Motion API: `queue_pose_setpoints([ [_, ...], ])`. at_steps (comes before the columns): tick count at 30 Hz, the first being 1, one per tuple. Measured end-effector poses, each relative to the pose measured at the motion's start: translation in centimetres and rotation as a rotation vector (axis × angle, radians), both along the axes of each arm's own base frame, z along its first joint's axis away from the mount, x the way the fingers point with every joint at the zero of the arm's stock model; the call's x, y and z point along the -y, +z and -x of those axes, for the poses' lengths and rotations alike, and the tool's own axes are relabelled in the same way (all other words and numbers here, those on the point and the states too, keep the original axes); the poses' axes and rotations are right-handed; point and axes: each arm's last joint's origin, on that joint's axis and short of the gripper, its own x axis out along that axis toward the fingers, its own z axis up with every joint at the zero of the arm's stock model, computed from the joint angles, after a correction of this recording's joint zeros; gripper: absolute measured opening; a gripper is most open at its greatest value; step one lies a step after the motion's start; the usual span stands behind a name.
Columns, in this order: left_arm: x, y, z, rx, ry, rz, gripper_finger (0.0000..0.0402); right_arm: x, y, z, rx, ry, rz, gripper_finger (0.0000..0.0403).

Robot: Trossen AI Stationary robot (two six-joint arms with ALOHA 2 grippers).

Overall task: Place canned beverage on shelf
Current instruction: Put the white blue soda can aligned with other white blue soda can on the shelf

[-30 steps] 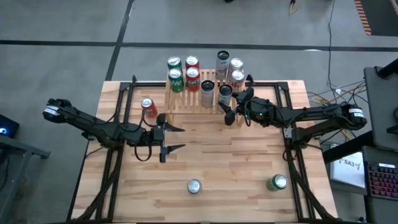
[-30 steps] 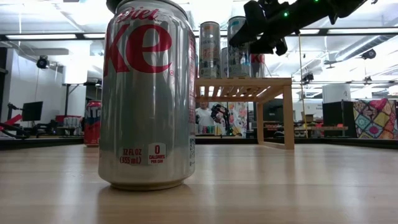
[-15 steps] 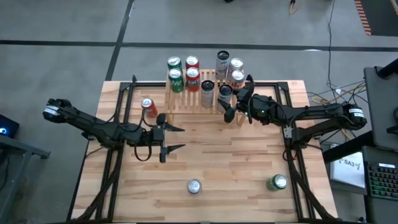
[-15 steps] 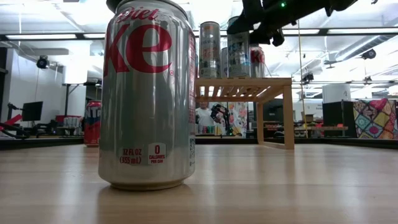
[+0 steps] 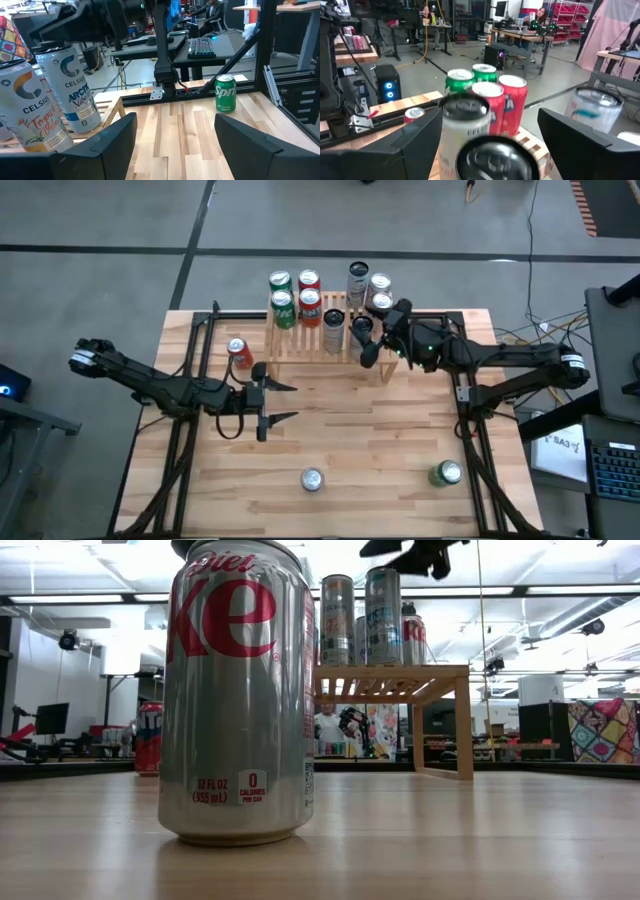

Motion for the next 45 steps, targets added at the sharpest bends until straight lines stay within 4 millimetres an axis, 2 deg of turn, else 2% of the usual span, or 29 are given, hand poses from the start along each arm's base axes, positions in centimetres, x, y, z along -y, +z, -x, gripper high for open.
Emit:
queue_pose_setpoints([
  [7,0.0,0.0,0.0,0.000,0.000,0.001,0.0253,-0.2,3.5,0.4,-0.033,0.007,0.016,0.0305],
  [11,0.0,0.0,0.0,-0.001,0.001,-0.007,0.0253,-0.7,4.9,0.8,-0.084,0.024,-0.020,0.0304],
  [15,0.0,0.0,0.0,-0.003,0.002,-0.026,0.0253,-1.4,5.7,1.4,-0.149,0.048,-0.068,0.0304],
  [21,0.0,0.0,0.0,-0.007,0.000,-0.071,0.0253,-2.4,5.7,2.4,-0.270,0.062,-0.164,0.0292],
  [23,0.0,0.0,0.0,-0.008,-0.001,-0.085,0.0253,-2.5,5.4,2.7,-0.308,0.050,-0.198,0.0273],
  [26,-0.1,0.0,0.0,-0.010,0.002,-0.102,0.0253,-2.4,4.8,3.2,-0.364,0.022,-0.250,0.0223],
  [35,-0.6,-0.1,-0.1,-0.015,0.018,-0.137,0.0253,-2.3,2.8,3.2,-0.459,-0.016,-0.285,0.0024],
  [45,-0.9,-0.1,-0.2,-0.015,0.033,-0.137,0.0253,-1.2,2.3,2.6,-0.461,-0.051,-0.267,0.0009],
])
